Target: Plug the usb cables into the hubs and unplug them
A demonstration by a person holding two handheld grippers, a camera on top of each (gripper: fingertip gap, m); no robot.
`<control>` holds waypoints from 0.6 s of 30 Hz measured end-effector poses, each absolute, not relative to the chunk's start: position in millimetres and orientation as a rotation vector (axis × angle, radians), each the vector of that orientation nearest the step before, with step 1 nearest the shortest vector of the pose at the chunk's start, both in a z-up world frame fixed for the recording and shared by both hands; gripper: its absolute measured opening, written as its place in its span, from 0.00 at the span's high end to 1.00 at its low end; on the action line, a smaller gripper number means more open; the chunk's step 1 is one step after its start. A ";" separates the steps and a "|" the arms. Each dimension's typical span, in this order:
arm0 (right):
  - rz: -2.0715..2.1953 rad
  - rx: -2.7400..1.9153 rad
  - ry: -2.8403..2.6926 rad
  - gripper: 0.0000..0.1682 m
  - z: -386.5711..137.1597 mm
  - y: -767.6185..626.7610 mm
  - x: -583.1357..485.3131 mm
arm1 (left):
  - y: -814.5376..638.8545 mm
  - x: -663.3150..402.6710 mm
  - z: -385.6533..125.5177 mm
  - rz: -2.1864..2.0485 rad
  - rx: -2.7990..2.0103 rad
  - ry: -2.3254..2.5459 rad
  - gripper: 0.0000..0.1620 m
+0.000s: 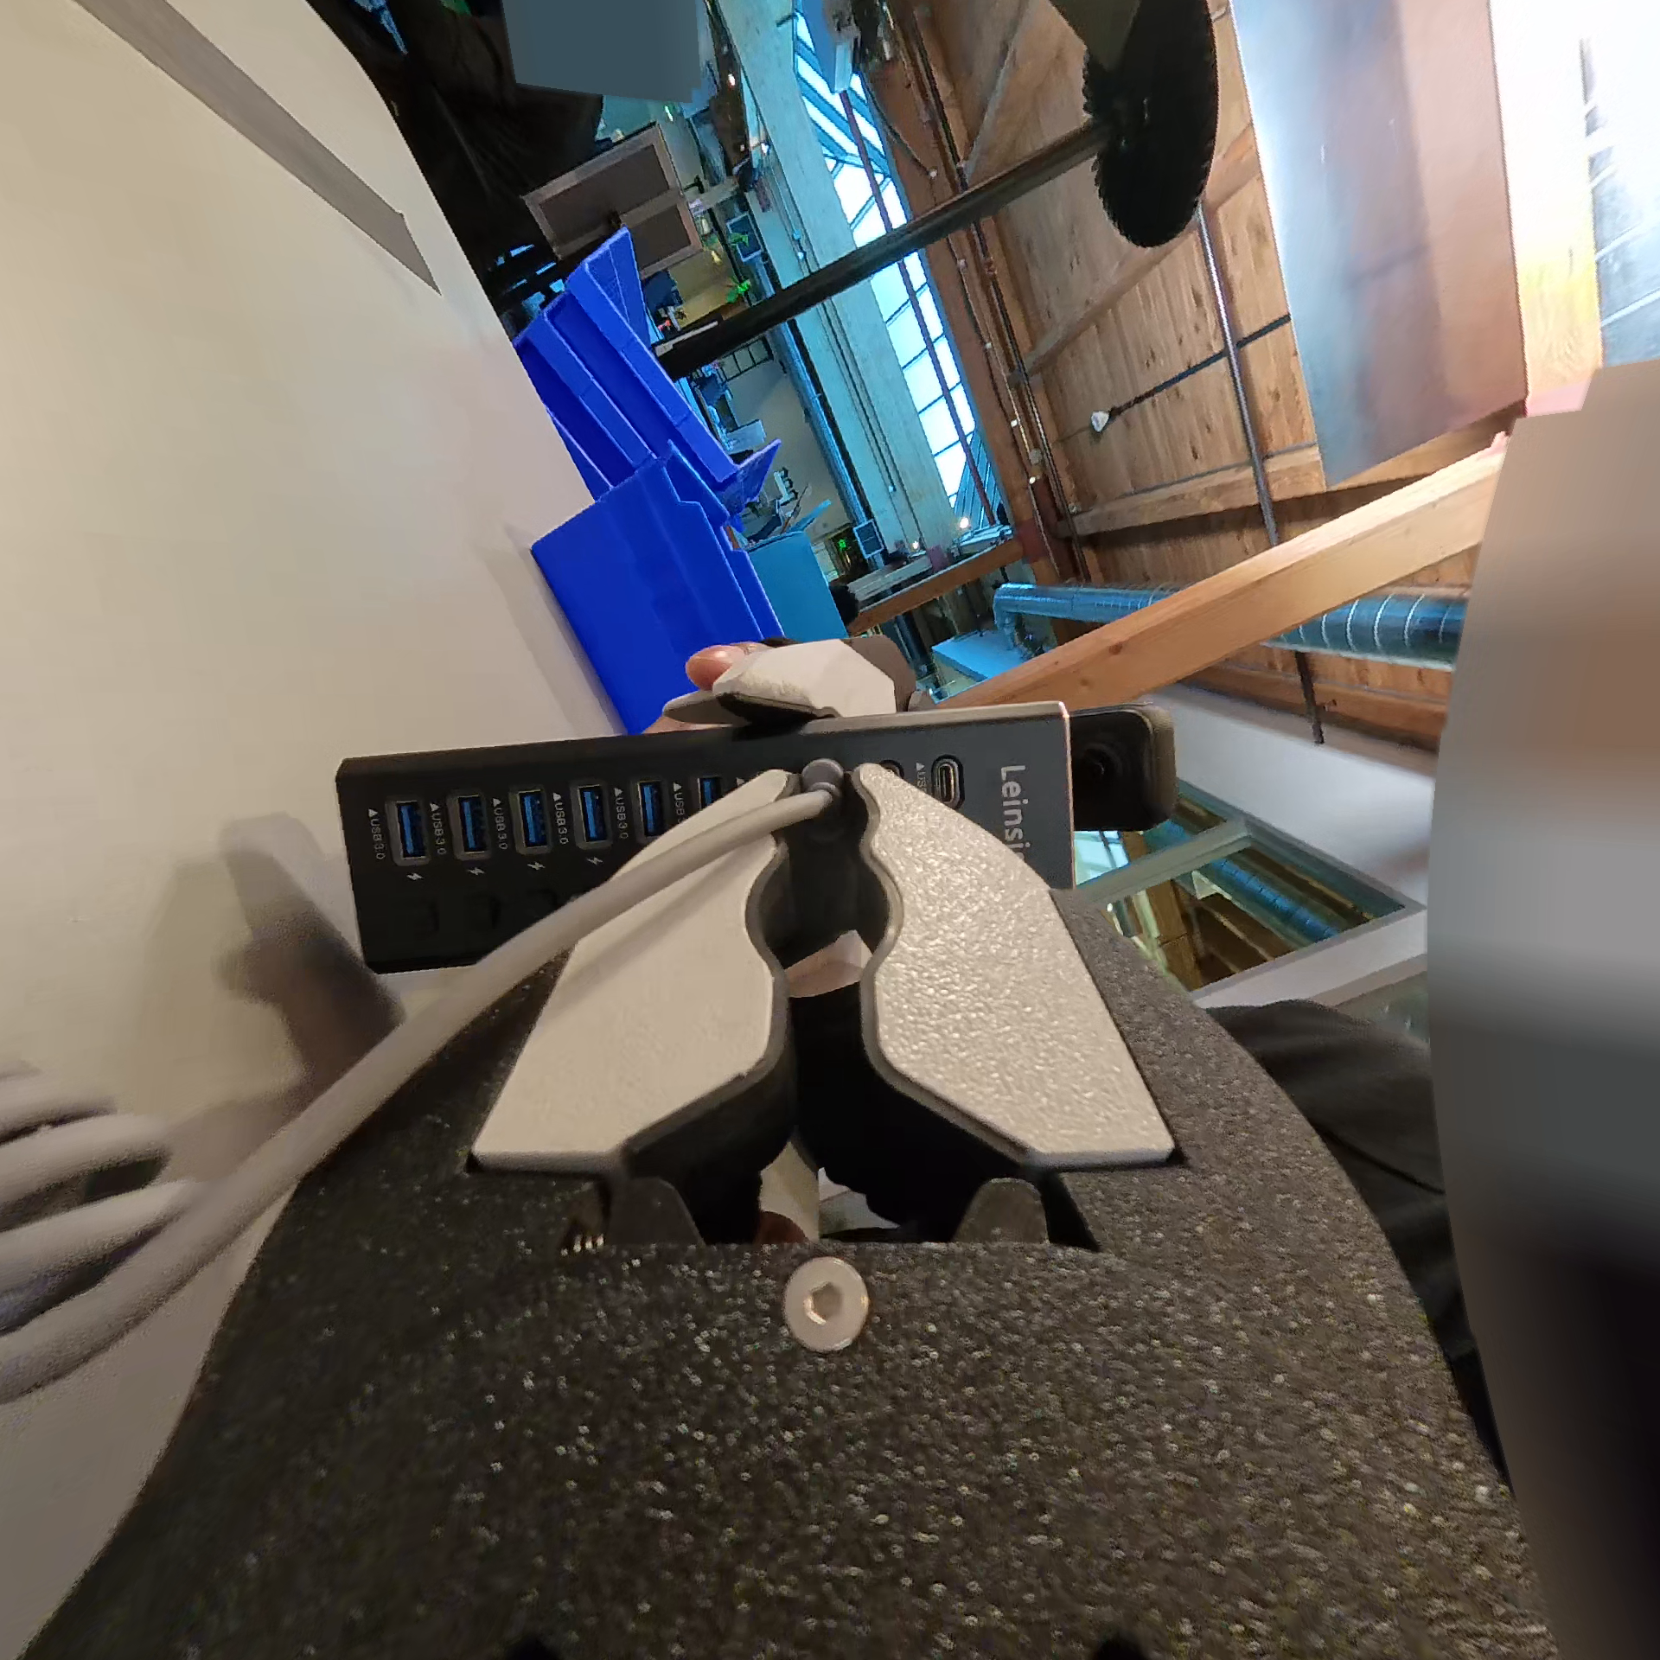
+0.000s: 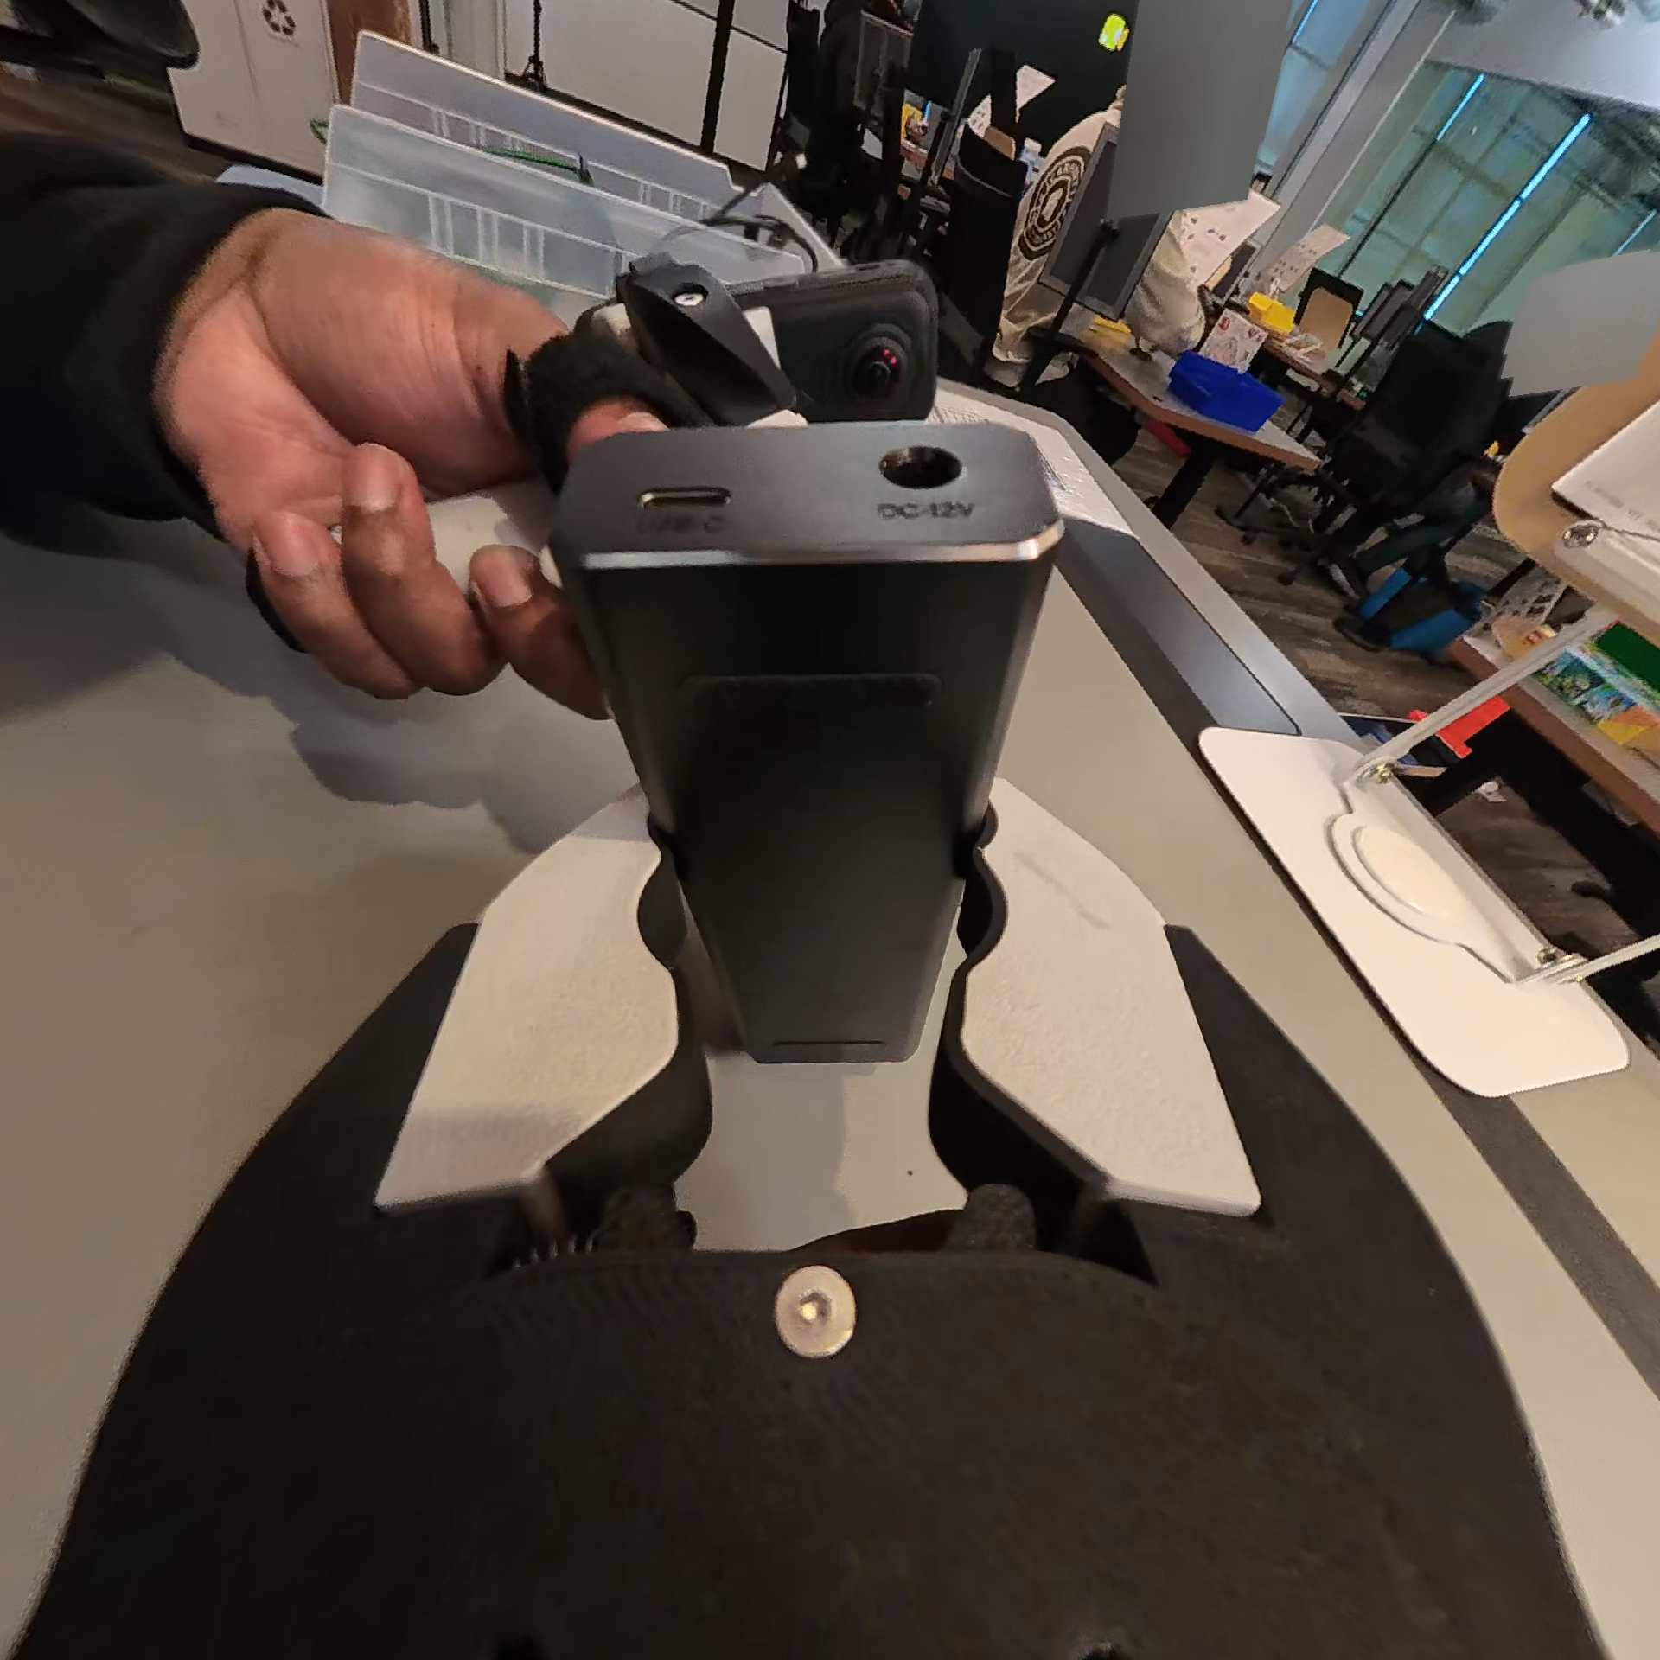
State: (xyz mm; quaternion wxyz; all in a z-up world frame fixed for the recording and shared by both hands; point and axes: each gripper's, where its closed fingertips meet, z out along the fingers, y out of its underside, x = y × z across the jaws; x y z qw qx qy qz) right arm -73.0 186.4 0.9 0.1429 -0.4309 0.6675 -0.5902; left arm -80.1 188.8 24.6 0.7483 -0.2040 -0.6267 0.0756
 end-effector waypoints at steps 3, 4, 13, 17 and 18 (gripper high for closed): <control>-1.690 -1.313 1.952 0.65 -1.9 187.9 -73.2 | 191.7 -79.3 22.0 0.212 -0.529 -1.402 0.95; -1.690 -1.327 1.969 0.65 -3.9 187.4 -73.5 | 191.5 -79.3 20.5 0.233 -0.547 -1.417 0.94; -1.734 -1.391 1.951 0.65 -3.0 189.5 -70.3 | 195.3 -75.8 21.0 0.122 -0.491 -1.358 0.94; -1.714 -1.430 1.994 0.65 -9.4 188.5 -72.5 | 195.0 -76.9 16.0 0.202 -0.549 -1.407 0.95; -1.717 -1.425 1.981 0.65 -8.1 189.4 -72.0 | 196.0 -76.7 17.2 0.184 -0.540 -1.392 0.94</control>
